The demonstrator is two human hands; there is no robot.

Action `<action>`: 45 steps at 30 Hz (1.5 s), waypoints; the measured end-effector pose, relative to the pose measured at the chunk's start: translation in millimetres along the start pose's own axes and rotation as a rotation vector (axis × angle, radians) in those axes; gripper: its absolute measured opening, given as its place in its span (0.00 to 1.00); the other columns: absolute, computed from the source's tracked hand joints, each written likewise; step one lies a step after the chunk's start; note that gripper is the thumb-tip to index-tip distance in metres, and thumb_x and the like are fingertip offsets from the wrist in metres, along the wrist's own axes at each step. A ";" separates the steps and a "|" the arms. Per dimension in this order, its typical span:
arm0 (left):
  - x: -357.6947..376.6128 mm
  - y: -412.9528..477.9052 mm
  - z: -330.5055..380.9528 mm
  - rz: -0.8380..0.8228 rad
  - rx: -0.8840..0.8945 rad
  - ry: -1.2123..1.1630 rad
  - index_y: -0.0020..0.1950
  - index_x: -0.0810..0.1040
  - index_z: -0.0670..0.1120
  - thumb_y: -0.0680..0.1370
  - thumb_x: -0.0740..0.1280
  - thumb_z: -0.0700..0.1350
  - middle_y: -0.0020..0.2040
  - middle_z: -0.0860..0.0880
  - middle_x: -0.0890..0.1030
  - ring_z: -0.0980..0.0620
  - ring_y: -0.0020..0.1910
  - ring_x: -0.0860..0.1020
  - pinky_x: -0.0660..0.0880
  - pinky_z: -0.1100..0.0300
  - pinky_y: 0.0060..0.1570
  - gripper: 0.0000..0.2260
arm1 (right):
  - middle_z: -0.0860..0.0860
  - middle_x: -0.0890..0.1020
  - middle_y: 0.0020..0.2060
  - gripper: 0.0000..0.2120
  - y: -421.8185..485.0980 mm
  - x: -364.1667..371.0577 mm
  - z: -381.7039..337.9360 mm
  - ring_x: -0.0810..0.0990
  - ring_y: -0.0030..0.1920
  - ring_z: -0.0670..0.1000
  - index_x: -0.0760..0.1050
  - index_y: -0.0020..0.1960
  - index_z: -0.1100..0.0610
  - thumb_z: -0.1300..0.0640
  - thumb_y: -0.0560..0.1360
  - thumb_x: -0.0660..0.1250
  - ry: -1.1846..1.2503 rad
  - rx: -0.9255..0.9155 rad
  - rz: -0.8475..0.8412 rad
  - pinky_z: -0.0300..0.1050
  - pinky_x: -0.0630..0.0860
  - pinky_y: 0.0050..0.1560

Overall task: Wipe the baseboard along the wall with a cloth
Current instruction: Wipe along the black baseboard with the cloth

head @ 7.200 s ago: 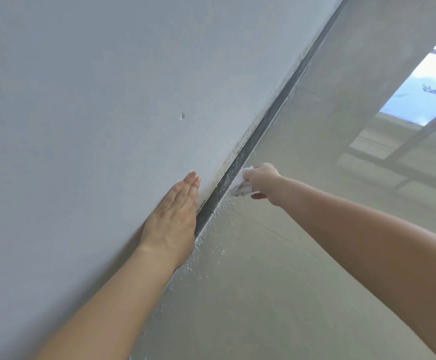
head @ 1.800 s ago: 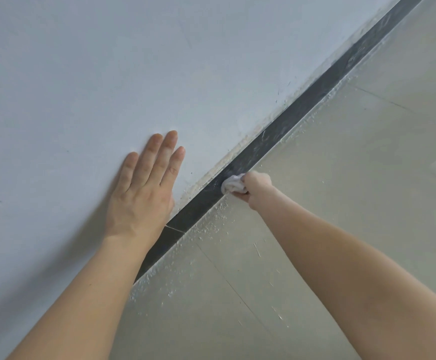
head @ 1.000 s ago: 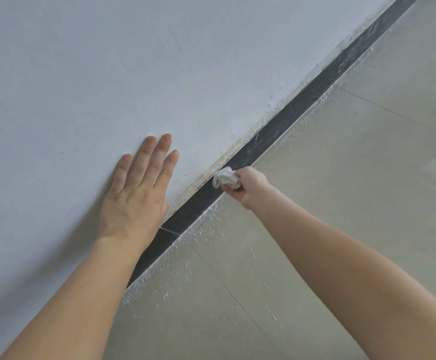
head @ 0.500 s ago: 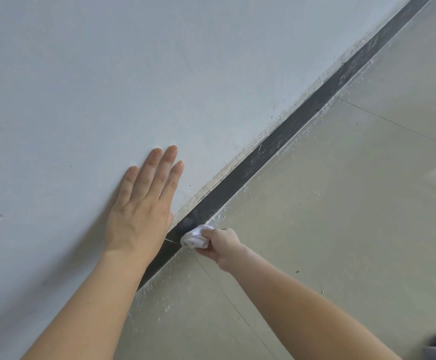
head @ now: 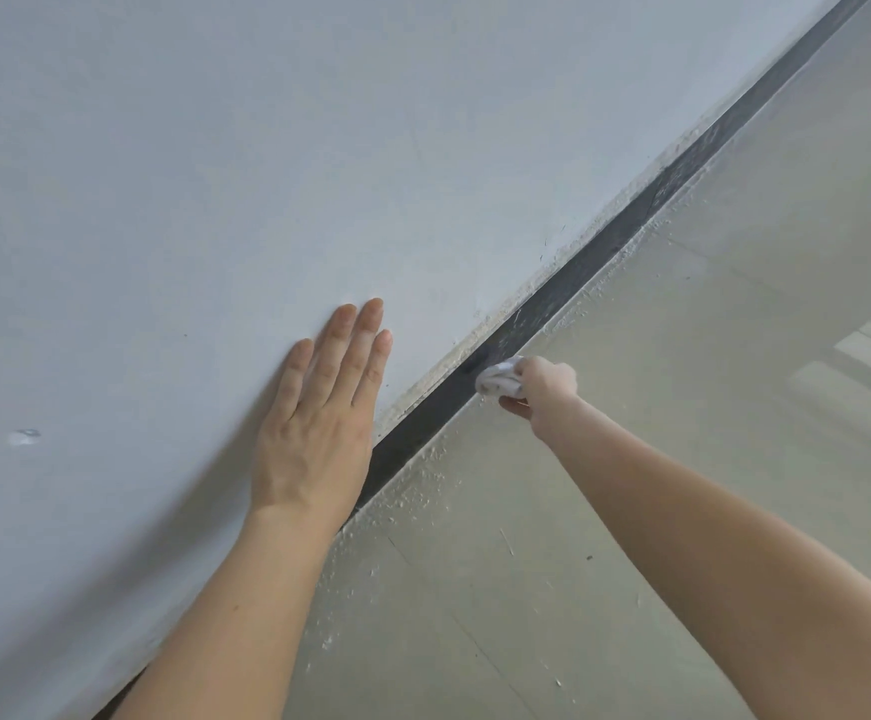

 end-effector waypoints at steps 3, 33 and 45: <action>-3.5 18.7 6.6 0.057 0.000 -0.045 0.76 0.36 0.44 0.76 0.58 0.43 0.76 0.43 0.33 0.44 0.74 0.32 0.26 0.47 0.69 0.37 | 0.57 0.77 0.37 0.04 -17.5 -5.6 -34.5 0.76 0.32 0.53 0.72 0.44 0.61 0.66 0.76 0.61 -0.352 0.031 -0.035 0.47 0.79 0.38; 7.5 97.0 55.8 0.356 -0.138 0.160 0.78 0.53 0.54 0.80 0.58 0.52 0.78 0.53 0.47 0.50 0.76 0.40 0.42 0.52 0.71 0.27 | 0.58 0.72 0.52 0.09 67.1 3.0 -7.6 0.81 0.32 0.51 0.66 0.55 0.59 0.67 0.76 0.58 -0.108 0.183 -0.307 0.39 0.79 0.29; 12.0 97.2 55.5 0.348 -0.120 0.242 0.77 0.57 0.56 0.77 0.61 0.56 0.78 0.50 0.47 0.48 0.77 0.42 0.40 0.50 0.72 0.29 | 0.57 0.78 0.40 0.10 81.7 -46.1 -51.8 0.78 0.34 0.54 0.74 0.54 0.62 0.60 0.74 0.61 -0.014 0.228 -0.108 0.48 0.81 0.41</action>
Point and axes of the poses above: each hand's wrist, its own y-axis towards the middle knuckle, its own x-axis out of the palm, z = x × y, the point moved 3 cm from there along y, towards the middle knuckle
